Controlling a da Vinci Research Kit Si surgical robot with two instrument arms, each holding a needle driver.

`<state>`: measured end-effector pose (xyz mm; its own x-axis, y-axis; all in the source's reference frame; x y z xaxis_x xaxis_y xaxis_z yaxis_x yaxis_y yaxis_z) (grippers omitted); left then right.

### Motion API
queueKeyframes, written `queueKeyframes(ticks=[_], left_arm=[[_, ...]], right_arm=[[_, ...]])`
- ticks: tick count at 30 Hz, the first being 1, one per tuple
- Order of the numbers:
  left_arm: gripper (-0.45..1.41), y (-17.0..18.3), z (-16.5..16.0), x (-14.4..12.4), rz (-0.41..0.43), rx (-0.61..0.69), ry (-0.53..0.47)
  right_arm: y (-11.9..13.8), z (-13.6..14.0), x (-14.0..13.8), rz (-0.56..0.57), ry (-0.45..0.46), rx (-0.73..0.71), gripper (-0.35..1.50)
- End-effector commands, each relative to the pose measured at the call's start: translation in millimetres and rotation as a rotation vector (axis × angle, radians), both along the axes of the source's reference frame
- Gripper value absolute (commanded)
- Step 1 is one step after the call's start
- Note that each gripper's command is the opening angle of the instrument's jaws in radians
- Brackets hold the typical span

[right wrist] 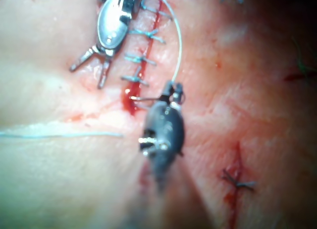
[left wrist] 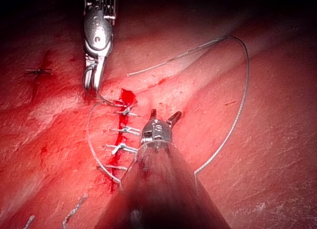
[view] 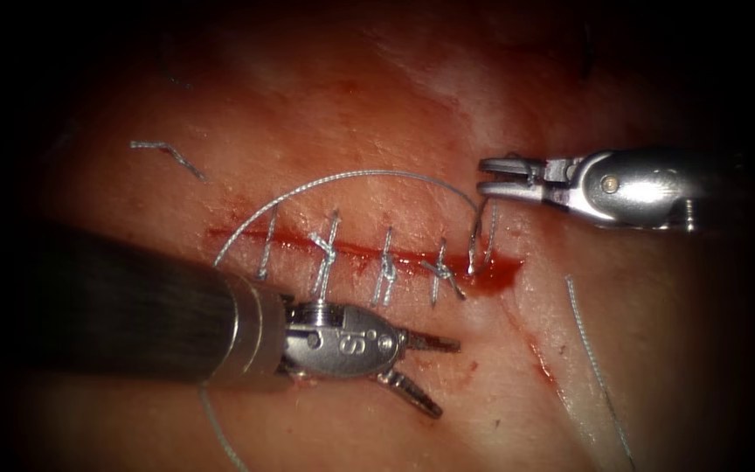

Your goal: Wound Closure

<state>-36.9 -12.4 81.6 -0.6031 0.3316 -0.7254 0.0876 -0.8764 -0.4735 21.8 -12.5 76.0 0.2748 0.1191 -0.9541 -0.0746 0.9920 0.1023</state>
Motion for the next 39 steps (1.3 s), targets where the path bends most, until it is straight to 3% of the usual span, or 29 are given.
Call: queueKeyframes(ticks=[1, 34, 39], left_arm=[[0.29, -0.2, 0.6, -0.5, 0.002, -0.001, 0.002], [0.29, -0.3, 0.3, -0.5, 0.003, 0.0, 0.007], [0.29, -0.3, 0.3, -0.4, 0.004, 0.0, 0.007]], right_arm=[[0.1, 0.6, 0.7, 0.0, 0.003, -0.001, -0.35], [1.6, 0.8, 1.0, 0.016, 0.013, 0.012, -0.35], [1.8, 0.8, 1.1, -0.038, 0.041, 0.046, -0.35]])
